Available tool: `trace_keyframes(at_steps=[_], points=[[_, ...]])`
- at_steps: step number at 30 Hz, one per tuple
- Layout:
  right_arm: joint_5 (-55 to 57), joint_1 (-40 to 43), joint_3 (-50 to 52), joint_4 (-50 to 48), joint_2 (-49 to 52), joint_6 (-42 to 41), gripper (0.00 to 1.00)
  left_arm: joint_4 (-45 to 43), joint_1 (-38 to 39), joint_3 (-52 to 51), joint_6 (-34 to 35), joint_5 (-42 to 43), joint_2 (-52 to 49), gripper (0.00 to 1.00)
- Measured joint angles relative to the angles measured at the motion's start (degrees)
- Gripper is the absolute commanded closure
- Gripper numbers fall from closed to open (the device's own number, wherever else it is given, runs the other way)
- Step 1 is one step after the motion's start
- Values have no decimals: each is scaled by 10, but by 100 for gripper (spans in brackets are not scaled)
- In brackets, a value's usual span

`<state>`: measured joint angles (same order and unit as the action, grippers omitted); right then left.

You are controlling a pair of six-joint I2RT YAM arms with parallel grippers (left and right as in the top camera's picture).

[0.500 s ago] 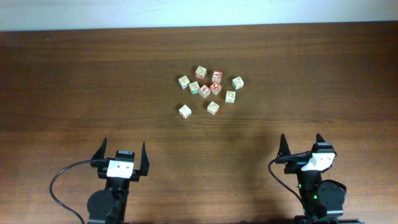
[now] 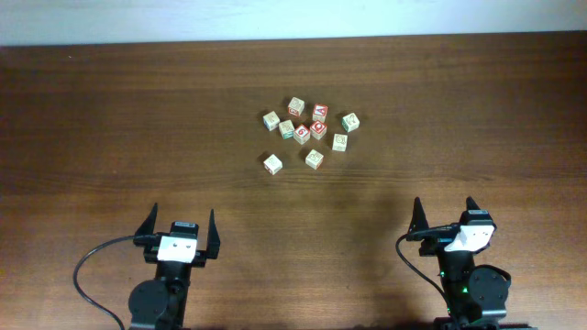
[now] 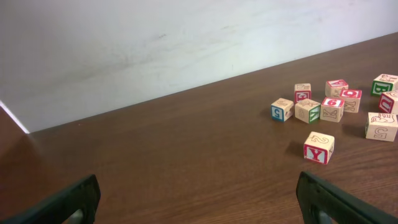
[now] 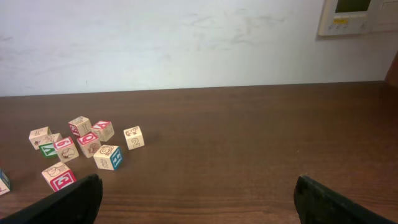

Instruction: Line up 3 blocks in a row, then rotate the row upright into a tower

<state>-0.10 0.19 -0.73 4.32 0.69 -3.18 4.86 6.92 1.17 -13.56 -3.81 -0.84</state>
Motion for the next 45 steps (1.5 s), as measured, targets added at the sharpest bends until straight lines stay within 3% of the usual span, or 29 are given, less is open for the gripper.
trace_keyframes(at_steps=[15, 20, 26, 31, 32, 39, 41, 45], points=[[-2, 0, 0, 0, 0, -1, 1, 0, 0, 0, 0, 0, 0, 1], [-86, 0, 0, -8, 0, -163, 1, 0, 0, 0, 0, 0, 0, 1], [-225, 0, -10, -11, 57, -175, 2, 0, 0, 0, 0, 0, 0, 1], [-268, -20, -268, 12, 369, -117, 2, -2, 0, -2, -2, 3, 4, 1], [-251, -75, -362, 49, 478, -105, 2, -2, 0, -3, -2, 4, 4, 1], [-65, -309, -693, 202, 853, -91, 1, -3, 0, -3, -2, 5, 2, 1], [-26, -331, -725, 210, 917, -100, 2, -3, 0, -3, -2, 5, 2, 1], [-91, -333, -725, 206, 992, -104, 1, -3, 0, -3, -2, 4, 2, 1]])
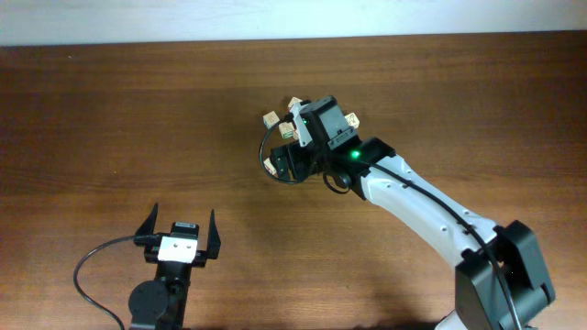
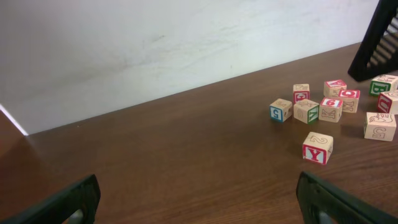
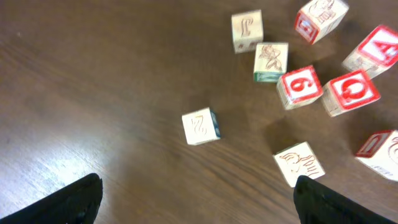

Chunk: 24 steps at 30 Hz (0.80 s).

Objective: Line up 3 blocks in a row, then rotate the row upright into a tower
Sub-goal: 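Reach the right gripper into the cluster and grasp a wooden block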

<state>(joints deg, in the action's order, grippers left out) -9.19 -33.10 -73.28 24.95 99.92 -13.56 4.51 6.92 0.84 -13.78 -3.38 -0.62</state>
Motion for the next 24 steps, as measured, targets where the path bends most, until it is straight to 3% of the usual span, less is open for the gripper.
trace_keyframes(at_steps=[1, 6, 9, 12, 15, 17, 24], points=[[18, 1, -1, 2, 6, -39, 9, 0, 0, 0, 0, 0, 0, 1], [123, 43, -1, 42, 55, -329, 12, 0, 0, 0, 0, 0, 0, 1], [128, 52, -1, 27, 85, -397, 13, 0, 0, 0, 0, 0, 0, 1], [126, 52, -3, 32, 110, -420, 14, 0, 0, 0, 0, 0, 0, 1], [144, 37, -101, 137, 151, -419, 15, 0, 0, 0, 0, 0, 0, 1], [155, 26, -183, 193, 206, -417, 19, 0, 0, 0, 0, 0, 0, 1], [172, 25, -187, 200, 239, -414, 44, 0, 0, 0, 0, 0, 0, 1]])
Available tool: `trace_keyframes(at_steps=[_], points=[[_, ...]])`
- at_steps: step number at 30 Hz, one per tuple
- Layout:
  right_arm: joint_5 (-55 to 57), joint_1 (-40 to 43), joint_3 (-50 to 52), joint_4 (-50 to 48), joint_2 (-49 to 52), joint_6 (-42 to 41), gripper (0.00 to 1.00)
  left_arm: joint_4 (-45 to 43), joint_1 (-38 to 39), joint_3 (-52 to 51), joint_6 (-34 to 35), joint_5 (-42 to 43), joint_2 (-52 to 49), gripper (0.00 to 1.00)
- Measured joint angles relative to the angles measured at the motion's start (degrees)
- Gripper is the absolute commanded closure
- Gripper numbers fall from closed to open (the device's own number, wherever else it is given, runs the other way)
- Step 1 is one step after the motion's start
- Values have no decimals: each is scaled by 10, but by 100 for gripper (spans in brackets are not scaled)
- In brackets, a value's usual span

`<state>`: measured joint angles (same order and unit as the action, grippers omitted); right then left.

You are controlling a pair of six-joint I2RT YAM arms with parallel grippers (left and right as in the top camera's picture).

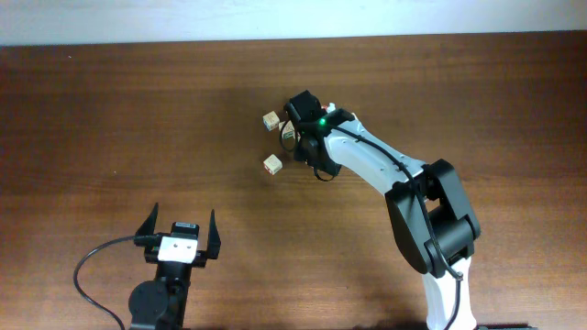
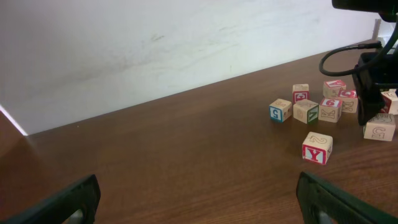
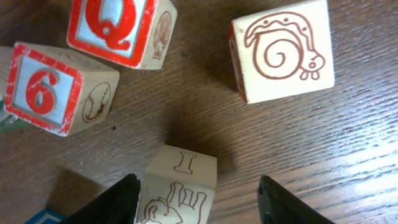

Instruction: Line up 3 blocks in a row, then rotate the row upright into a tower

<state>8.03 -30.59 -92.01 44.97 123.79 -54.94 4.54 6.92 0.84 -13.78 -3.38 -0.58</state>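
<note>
Several wooden letter blocks are bunched at the table's far middle (image 1: 272, 164). My right gripper (image 1: 305, 117) is down among them and hides most of the bunch from overhead. In the right wrist view it (image 3: 198, 202) is open, and a cream block with an "I" and an animal drawing (image 3: 180, 186) lies between its fingers (image 3: 118, 202), close to the left one. Just beyond are a red Q block (image 3: 118, 28), a red 6 block (image 3: 56, 87) and a snail block (image 3: 283, 50). My left gripper (image 1: 179, 236) is open and empty near the front edge.
In the left wrist view a red Y block (image 2: 317, 148) stands apart in front of the bunch, with a blue 5 block (image 2: 281, 110) at its left end. The right arm (image 1: 394, 174) reaches diagonally across the table's right half. A white wall runs behind the table.
My right gripper was high over the left side of the bunch. Now it is low among the blocks, with the I block between its open fingers. The left arm has not moved.
Both grippers stood open near the front edge, with the bunch of blocks untouched. Then the right arm was stretched out above the bunch, looking down on it. Now it is low, open around the I block.
</note>
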Motion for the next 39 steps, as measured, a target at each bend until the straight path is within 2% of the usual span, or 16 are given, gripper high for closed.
trace_keyframes(at_steps=[3, 9, 11, 15, 19, 21, 28, 30, 31, 32, 34, 39], points=[[1, 0, 0, -1, 18, 1, 53, 0, 0, 0, 0, 0, 0, 1], [1, 0, 0, -2, 19, 19, 62, 0, 0, 0, 0, 0, 0, 1], [1, 0, 0, -2, 19, 31, 68, 0, 0, 0, 0, 0, 0, 1], [1, 0, -2, 7, 19, 46, 69, 0, 0, 0, 0, 0, 0, 1], [-7, 5, -74, 146, 24, 131, 72, 0, 0, 0, 0, 0, 0, 1], [-23, 21, -99, 185, 24, 179, 74, 0, 0, 0, 0, 0, 0, 1], [-31, 23, -98, 180, 23, 229, 75, 0, 0, 0, 0, 0, 0, 1], [-31, 23, -59, 148, -2, 239, 74, 0, 0, 0, 0, 0, 0, 1], [-31, 23, 4, 94, -43, 241, 71, 0, 0, 0, 0, 0, 0, 1], [-31, 23, 37, 82, -69, 241, 71, 0, 0, 0, 0, 0, 0, 1], [-31, 27, 122, 35, -164, 246, 74, 0, 0, 0, 0, 0, -1, 1], [-32, 35, 231, -28, -183, 269, 74, 0, 0, 0, 0, 0, 0, 1]])
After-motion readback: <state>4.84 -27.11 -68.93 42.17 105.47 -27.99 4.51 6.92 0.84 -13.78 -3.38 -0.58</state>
